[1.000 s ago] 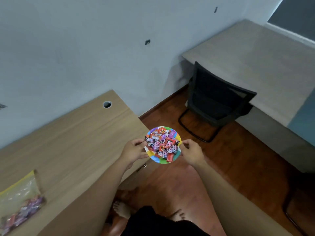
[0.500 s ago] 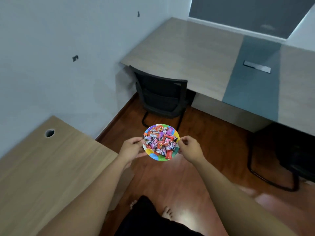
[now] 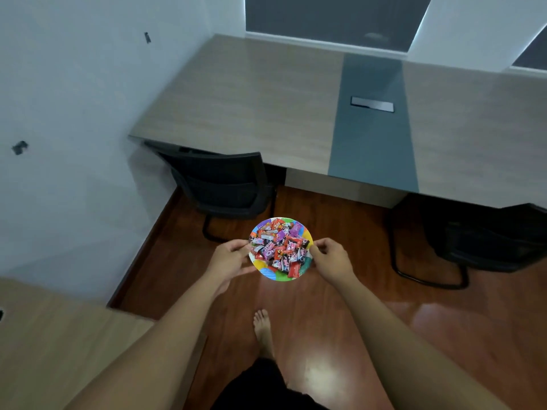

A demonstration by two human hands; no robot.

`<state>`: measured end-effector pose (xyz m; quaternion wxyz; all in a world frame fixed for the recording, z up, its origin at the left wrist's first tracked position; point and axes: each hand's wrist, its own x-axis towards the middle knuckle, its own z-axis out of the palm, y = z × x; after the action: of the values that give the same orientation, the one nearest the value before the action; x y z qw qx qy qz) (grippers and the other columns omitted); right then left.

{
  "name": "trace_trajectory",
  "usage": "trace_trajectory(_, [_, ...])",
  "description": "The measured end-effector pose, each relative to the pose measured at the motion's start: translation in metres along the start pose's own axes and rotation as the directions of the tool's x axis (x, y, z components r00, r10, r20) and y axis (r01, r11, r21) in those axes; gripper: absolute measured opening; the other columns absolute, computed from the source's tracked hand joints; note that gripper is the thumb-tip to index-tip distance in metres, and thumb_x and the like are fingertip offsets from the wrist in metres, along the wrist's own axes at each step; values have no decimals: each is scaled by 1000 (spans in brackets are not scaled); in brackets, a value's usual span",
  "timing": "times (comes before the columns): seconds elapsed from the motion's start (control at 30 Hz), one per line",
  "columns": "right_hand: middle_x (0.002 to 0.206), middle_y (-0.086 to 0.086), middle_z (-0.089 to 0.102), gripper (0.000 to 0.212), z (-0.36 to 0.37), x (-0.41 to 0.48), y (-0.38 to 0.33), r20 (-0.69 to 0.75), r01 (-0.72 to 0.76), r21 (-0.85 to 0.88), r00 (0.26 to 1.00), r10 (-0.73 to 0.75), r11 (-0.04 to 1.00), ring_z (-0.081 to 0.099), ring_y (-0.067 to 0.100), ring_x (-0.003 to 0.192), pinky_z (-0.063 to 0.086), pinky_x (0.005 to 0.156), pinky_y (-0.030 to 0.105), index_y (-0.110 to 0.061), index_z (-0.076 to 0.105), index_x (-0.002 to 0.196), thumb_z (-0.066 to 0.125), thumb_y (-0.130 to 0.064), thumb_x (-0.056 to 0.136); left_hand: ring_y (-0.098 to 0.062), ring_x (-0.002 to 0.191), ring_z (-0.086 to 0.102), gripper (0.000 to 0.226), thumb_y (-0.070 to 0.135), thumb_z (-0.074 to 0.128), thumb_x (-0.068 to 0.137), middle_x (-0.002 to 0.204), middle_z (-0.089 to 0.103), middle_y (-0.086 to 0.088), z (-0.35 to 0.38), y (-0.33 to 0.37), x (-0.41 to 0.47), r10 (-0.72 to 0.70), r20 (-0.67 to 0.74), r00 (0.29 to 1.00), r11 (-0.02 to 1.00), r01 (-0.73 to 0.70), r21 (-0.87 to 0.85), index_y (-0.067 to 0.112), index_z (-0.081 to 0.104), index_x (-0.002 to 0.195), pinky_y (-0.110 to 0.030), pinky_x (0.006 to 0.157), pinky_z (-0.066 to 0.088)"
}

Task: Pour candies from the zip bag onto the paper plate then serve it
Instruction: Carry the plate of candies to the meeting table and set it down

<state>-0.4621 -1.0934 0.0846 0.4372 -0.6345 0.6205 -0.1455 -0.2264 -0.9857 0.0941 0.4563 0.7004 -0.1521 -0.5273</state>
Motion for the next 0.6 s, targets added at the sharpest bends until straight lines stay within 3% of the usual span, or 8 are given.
trace_trajectory(0.17, [101,-5,79,19,-19,57,-6,-35,-35,13,999,36,999,78,11,89,70,80,42,-21,72,111,65,-36,103,-24,107,80,21,19,62,109,114,82,-10,28,38,54,2,48,999,1000,-3,20,10,74,122,-38,77,70])
trace_trajectory(0.6, [101,1,80,15,-61,178,-28,-145,-90,131,984,108,987,79,15,90,70,81,42,-18,71,110,65,-31,105,-24,104,81,23,20,62,109,115,82,-12,89,142,174,18,178,984,994,-37,106,8,73,124,-32,71,69])
